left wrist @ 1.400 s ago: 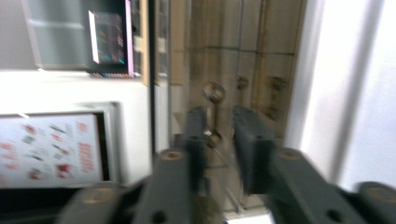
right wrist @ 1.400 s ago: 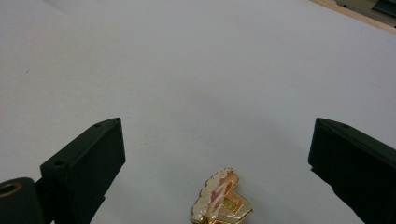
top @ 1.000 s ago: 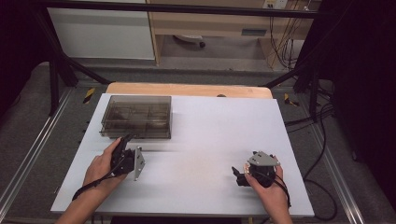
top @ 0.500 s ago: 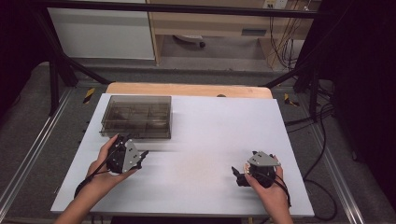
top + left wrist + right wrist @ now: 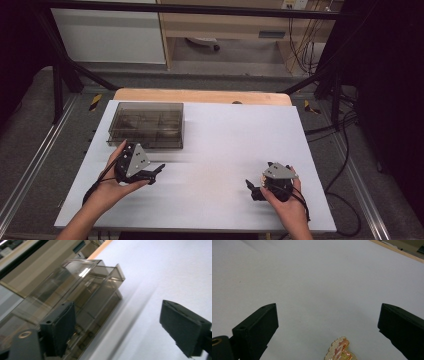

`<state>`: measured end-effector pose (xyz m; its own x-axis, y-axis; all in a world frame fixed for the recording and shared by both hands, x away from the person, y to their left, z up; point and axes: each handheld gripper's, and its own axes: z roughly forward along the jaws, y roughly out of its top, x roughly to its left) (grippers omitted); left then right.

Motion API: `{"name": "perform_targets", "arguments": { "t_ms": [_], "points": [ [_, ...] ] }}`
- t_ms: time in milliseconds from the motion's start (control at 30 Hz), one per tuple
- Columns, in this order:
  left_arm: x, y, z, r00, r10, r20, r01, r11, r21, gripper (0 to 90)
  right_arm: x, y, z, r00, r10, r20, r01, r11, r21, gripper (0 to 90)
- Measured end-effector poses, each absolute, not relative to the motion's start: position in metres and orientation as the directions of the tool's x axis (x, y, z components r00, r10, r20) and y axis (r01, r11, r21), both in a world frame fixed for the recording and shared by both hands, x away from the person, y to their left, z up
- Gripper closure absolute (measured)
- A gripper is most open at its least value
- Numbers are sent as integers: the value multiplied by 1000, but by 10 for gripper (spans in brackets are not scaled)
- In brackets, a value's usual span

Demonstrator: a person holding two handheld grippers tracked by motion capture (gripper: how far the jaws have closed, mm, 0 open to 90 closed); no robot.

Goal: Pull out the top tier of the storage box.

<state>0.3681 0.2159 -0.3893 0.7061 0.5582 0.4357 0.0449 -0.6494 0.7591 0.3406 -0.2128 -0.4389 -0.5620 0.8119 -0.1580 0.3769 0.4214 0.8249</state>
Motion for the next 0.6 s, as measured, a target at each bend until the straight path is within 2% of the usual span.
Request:
{"name": "perform_targets", "arguments": {
  "t_ms": [33,233,433,600],
  "points": [
    [368,215,-389,718,547,430,43,-652,757,162,340,-213,-439,-563,811,-160,374,422,826,40],
    [369,213,-376,737,526,425,32,-656,754,115,342,-214,-436,-560,815,-150,369,407,836,39],
    [372,219,-361,783,554,283,82,-543,836,110,343,-210,-440,-577,801,-159,369,430,824,39],
    [384,215,-360,783,539,311,85,-587,805,135,343,-204,-440,-598,783,-171,354,449,820,39]
  ]
}}
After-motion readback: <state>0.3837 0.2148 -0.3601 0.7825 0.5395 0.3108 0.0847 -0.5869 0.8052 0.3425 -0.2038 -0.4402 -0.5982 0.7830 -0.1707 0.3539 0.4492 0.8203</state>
